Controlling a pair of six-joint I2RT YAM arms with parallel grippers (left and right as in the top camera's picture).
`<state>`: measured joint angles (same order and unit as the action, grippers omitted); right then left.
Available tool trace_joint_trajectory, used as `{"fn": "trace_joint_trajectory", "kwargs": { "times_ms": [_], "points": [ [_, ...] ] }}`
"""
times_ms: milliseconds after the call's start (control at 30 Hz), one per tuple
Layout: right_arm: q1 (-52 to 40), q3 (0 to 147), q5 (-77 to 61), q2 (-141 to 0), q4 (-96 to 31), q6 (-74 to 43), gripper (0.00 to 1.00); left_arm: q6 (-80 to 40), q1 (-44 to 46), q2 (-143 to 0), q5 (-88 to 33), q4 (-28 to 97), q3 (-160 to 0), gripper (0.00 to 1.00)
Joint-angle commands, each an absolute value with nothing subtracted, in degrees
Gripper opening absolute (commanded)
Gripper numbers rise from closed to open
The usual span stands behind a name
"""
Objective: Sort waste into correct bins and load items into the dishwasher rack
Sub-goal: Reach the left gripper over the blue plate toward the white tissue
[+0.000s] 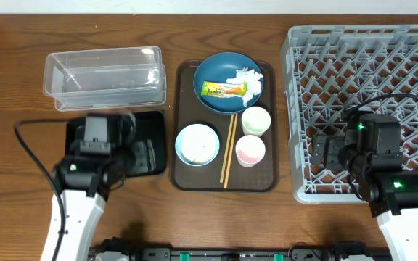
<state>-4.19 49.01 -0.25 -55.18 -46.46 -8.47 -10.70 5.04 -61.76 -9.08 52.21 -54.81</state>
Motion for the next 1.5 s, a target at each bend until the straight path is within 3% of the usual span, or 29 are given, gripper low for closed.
{"fn": "trace_joint_trajectory", "kwargs": {
  "times_ms": [0,200,567,867,967,1267,1467],
  "points": [
    [-3.66,50.33,-0.49,-55.09,-45.95,-7.64,0.99,-10.17,5.85,-66.67,-9.65,50.92,-62.19,0.70],
    [-3.66,50.33,-0.49,-55.09,-45.89,-7.64,0.99,-10.13,9.32,-77.03,-9.67,44.21,-70.57,0.70],
    [-3.66,50.30,-0.49,-55.09,-45.89,-7.64,0.99,-10.46,22.28,-92.44,-9.74,13.74,-72.31,0.70],
    [-3.66,50.30,-0.49,-55.09,-46.06,-7.64,0.99,-18.83,28.45,-103.26,-11.94,-3.31,-73.25,0.70],
    [-3.66,50.30,-0.49,-55.09,-46.06,-7.64,0.99,-19.27,28.60,-106.65,-15.97,-1.43,-77.52,0.70],
    [-3.66,50.30,-0.49,-55.16,-46.11,-7.64,0.99,-17.02,28.64,-116.44,-15.86,19.90,-97.82,0.70],
    [-3.66,50.30,-0.49,-55.16,-46.15,-7.64,0.99,-17.02,29.34,-119.81,-13.47,20.29,-99.88,0.70]
  ]
}}
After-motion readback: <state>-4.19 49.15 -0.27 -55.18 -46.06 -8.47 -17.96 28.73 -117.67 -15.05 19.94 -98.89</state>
